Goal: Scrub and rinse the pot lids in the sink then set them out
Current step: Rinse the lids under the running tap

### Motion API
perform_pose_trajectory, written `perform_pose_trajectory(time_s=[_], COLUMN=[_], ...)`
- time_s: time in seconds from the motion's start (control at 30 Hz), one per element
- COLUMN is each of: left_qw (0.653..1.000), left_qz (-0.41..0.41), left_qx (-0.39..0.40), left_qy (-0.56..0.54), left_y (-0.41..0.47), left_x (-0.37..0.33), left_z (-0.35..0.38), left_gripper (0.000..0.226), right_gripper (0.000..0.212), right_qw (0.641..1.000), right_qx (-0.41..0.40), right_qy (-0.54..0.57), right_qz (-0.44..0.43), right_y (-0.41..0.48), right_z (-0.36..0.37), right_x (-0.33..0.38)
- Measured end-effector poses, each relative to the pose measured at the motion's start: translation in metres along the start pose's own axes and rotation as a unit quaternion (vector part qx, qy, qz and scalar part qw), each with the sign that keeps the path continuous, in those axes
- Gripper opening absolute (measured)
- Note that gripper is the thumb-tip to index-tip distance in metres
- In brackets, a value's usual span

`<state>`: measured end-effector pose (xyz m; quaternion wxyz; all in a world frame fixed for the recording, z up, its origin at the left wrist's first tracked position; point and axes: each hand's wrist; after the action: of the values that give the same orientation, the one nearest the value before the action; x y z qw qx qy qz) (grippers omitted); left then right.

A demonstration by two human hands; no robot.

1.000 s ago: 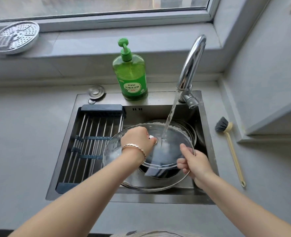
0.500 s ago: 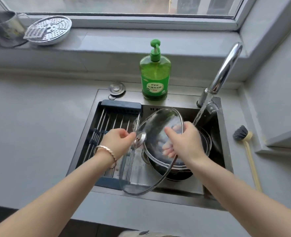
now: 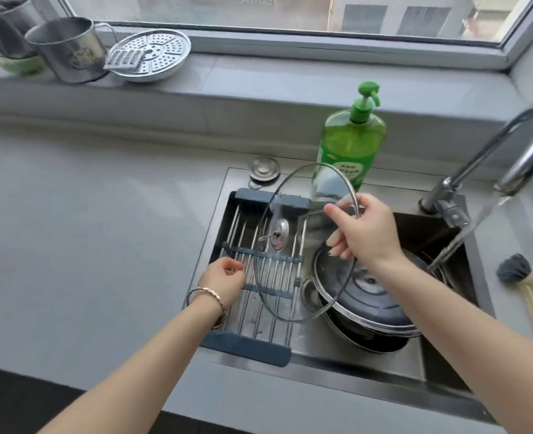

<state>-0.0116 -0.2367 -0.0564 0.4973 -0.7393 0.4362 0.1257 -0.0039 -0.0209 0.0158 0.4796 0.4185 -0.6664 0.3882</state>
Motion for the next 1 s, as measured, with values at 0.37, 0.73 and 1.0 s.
perform_pose_trajectory(time_s=[0.37, 0.73, 1.0], left_qw=[0.999, 0.995, 0.989], left_qz=[0.004, 0.006, 0.037], left_qx=[-0.001, 0.026, 0.055], left_qy=[0.046, 0.101, 0.130], left_y=[0.028, 0.025, 0.007], left_x=[0.022, 0.026, 0.013], left_z=[-0.026, -0.004, 0.034], left_gripper=[0.014, 0.016, 0.010], right_gripper=[0.021, 0.057, 0.039], right_qw=[0.990, 0.953, 0.846], right_qx=[-0.020, 0.073, 0.177], right_qy=[0.075, -0.183, -0.503], right_qz=[0.121, 0.232, -0.016], right_y=[0.019, 0.032, -0.020], right_z=[0.067, 0.047, -0.009], right_x=[-0.097, -0.170, -0.155])
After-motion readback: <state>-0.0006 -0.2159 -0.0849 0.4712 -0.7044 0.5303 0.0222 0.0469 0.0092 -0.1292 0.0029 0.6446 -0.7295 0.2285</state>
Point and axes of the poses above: each hand's wrist, its own y-axis towards the middle knuckle, its own z-axis out of the palm, x = y × z, and after that the axes turned 5 degrees about -z, right-handed
